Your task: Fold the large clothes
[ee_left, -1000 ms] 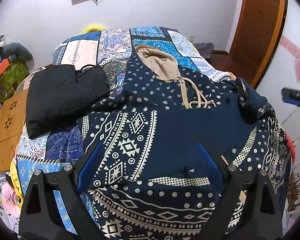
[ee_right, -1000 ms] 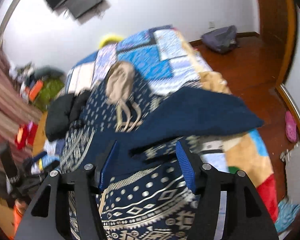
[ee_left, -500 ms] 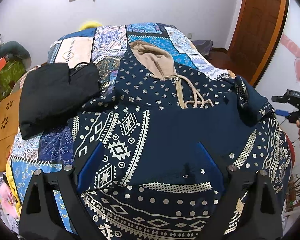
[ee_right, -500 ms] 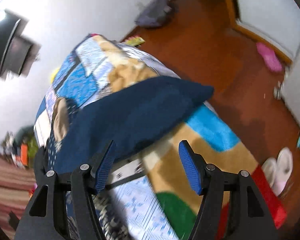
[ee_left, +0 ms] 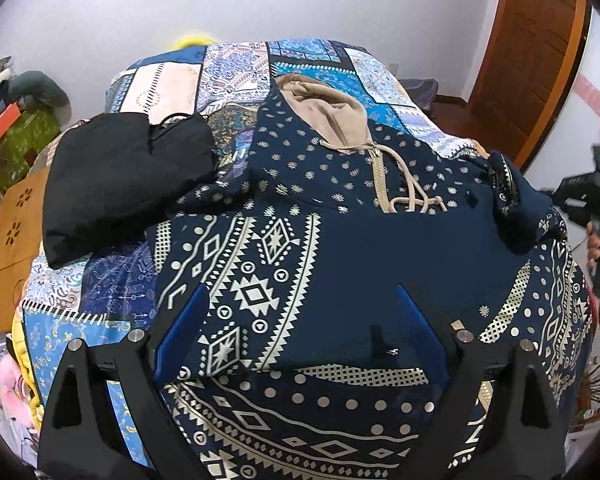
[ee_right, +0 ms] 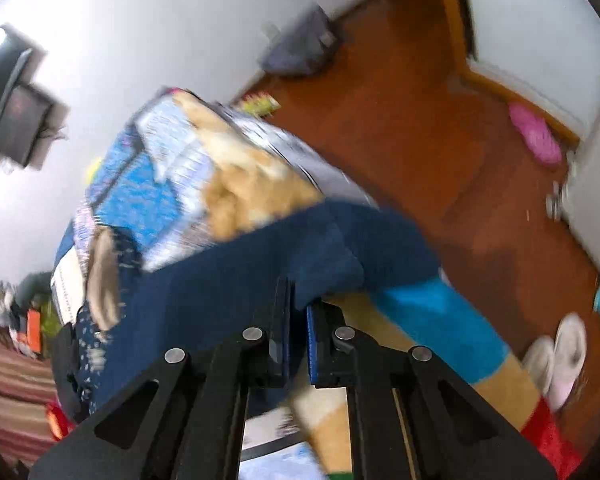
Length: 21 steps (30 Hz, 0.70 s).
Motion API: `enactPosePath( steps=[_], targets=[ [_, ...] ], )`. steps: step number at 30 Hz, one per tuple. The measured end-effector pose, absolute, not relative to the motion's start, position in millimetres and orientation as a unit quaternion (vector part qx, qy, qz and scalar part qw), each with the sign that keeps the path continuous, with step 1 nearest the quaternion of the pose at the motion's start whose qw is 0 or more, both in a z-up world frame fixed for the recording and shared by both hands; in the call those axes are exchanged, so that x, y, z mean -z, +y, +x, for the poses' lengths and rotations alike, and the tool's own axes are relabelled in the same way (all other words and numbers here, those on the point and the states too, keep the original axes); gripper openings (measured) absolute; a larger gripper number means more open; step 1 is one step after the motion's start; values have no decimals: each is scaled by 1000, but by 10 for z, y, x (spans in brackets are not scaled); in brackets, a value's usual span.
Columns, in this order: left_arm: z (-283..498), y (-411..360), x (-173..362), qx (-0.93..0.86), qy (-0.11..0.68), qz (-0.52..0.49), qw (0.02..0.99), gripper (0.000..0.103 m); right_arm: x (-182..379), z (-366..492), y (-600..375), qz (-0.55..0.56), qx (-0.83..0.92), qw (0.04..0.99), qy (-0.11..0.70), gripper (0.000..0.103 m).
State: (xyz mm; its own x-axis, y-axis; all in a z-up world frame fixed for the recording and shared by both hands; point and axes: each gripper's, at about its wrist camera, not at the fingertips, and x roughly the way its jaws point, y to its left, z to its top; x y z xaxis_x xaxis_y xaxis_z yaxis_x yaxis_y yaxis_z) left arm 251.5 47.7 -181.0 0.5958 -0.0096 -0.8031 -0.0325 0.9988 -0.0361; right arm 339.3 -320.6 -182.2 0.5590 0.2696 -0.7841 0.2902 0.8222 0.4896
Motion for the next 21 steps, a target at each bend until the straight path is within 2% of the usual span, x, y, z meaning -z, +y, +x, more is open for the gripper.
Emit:
enactPosePath(
  steps=[7,13,16,21],
  targets=[
    [2432,572,1682,-17,429,-29,903,93,543,3220,-2613,222,-113,892,376,5],
    [2309,711,1491,-22,406,-44,913,93,-183,2994,-1810,178,-220,900,330,5],
    [2207,837,1397,-30,394,-53,917,93,-251,2886,-1334,151,-260,893,335,5],
    [2046,1094,1326,-51,383,-70,920,93,100,2800,-579,107,-310,866,379,5]
  ],
)
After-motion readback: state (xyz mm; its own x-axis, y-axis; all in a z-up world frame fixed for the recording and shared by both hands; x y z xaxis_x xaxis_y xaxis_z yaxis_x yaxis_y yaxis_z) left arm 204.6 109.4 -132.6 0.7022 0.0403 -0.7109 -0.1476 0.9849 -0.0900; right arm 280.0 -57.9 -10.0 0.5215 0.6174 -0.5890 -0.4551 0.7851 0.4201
